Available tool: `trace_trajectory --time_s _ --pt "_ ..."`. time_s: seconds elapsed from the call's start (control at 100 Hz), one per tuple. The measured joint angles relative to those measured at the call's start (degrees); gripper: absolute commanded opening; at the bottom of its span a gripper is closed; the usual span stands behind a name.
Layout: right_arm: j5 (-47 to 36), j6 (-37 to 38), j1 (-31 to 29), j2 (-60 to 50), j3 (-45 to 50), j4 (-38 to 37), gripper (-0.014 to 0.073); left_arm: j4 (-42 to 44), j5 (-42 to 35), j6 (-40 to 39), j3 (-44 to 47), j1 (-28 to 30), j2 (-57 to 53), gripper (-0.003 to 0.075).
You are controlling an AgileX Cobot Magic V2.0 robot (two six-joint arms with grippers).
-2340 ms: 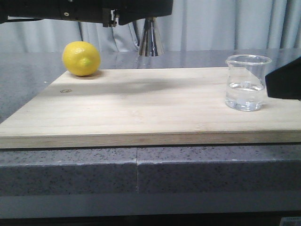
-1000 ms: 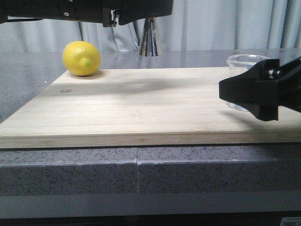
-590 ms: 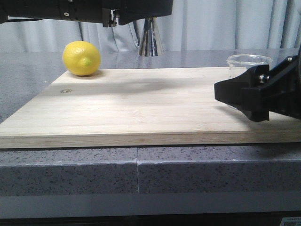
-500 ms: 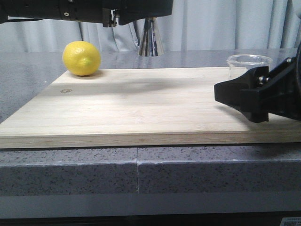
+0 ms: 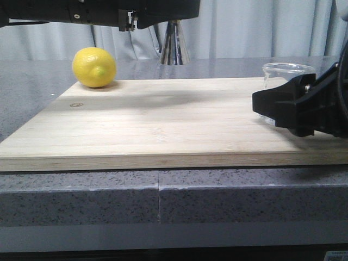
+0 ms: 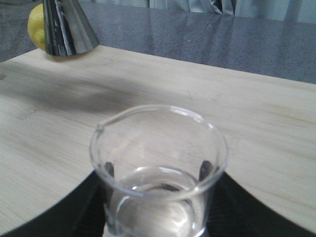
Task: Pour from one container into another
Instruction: 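Reach the right gripper to the glass beaker and grasp it, then lift the beaker with the right gripper over the held jigger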
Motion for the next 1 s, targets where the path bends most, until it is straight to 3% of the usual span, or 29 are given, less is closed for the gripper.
trace_trajectory --time_s 0.31,0.5,1.0 --pt "0.87 -0.1 0.0 0.13 -1.99 2.61 0.0315 0.0 0.0 0.0 0.0 0.0 0.0 0.0216" --pt "7.08 -0.22 0.0 -0.72 -8.3 2.66 0.0315 0.0 0.0 0.0 0.0 0.0 0.0 0.0216" --pt "47.02 -0.33 0.0 -3.54 -37.91 -5.7 0.0315 0.0 0.0 0.0 0.0 0.0 0.0 0.0216"
